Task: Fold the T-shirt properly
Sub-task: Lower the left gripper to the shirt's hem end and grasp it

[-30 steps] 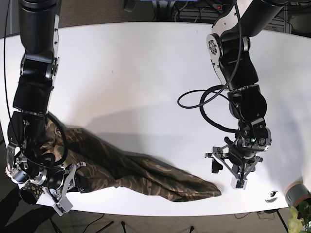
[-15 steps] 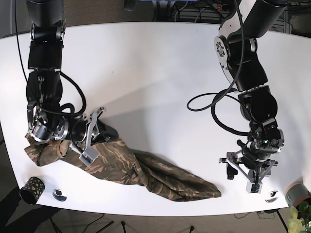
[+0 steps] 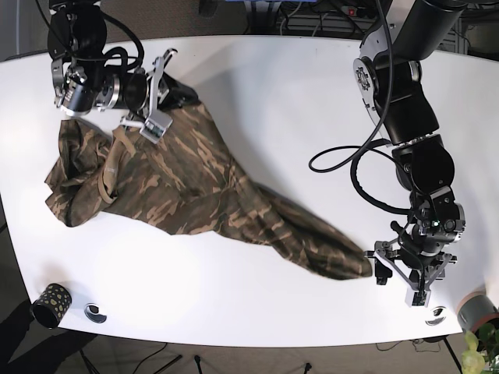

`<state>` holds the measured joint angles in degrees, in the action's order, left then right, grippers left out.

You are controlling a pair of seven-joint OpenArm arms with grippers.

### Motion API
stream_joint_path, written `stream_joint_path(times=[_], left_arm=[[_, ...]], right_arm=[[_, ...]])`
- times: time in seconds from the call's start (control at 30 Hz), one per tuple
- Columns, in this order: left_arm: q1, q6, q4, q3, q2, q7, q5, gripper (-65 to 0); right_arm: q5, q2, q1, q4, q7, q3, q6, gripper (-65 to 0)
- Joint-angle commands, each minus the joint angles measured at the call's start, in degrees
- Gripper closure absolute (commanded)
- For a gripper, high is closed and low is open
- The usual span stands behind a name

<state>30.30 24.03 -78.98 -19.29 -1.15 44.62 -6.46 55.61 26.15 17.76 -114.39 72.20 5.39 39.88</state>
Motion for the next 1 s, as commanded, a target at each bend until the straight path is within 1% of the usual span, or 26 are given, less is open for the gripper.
stream_joint_path(times=[0.0, 0.17, 0.33, 0.43, 0.47, 0.5, 0.6, 0.77, 0.83, 0.97], left_arm=[[0.9, -0.2, -0.9, 0.3, 0.5, -1.3, 0.6, -38.1], [-0.5, -0.2, 0.3, 0.3, 2.6, -1.3, 0.4, -38.2], [-3.0, -0.2, 1.2, -0.7, 2.8, -1.3, 0.3, -38.2], [-4.3, -0.2, 1.1, -4.8, 2.8, -1.1, 0.3, -38.2], [-4.4, -0.2, 1.1, -7.3, 2.6, -1.1, 0.3, -38.2], [-4.4, -0.2, 1.4, -9.9, 2.0, -1.1, 0.3, -38.3], [-4.2, -0.2, 3.2, -13.7, -0.3, -1.1, 0.5, -38.3], [-4.1, 0.0, 9.8, -14.2, -2.9, -1.2, 0.7, -38.3], [-4.1, 0.0, 11.7, -14.2, -3.6, -1.5, 1.6, -38.3], [-4.1, 0.0, 16.2, -13.9, -5.0, -4.1, 6.9, -38.3]], right_arm=[[1.1, 0.5, 2.0, -1.2, -1.1, 1.3, 0.12, 0.0], [1.1, 0.5, 4.8, -1.2, -1.1, 1.6, 0.12, 0.0], [1.1, 0.2, 3.6, -1.2, -1.1, 1.6, 0.12, 0.0], [1.0, 0.2, 1.9, -1.1, -1.1, 1.6, 0.12, 0.0], [1.0, 0.2, 1.5, -1.0, -1.1, 1.7, 0.12, 0.0], [0.9, 0.2, 1.5, -1.0, -1.1, 1.7, 0.12, 0.0], [0.8, 0.2, 0.0, -0.9, -1.1, 1.7, 0.12, 0.0], [0.8, 0.2, -0.7, -0.9, -1.1, 1.7, 0.12, 0.0], [0.8, 0.2, -0.7, -0.8, -1.1, 1.7, 0.12, 0.0], [0.7, 0.2, -0.8, -0.8, -1.1, 1.6, 0.12, 0.0]])
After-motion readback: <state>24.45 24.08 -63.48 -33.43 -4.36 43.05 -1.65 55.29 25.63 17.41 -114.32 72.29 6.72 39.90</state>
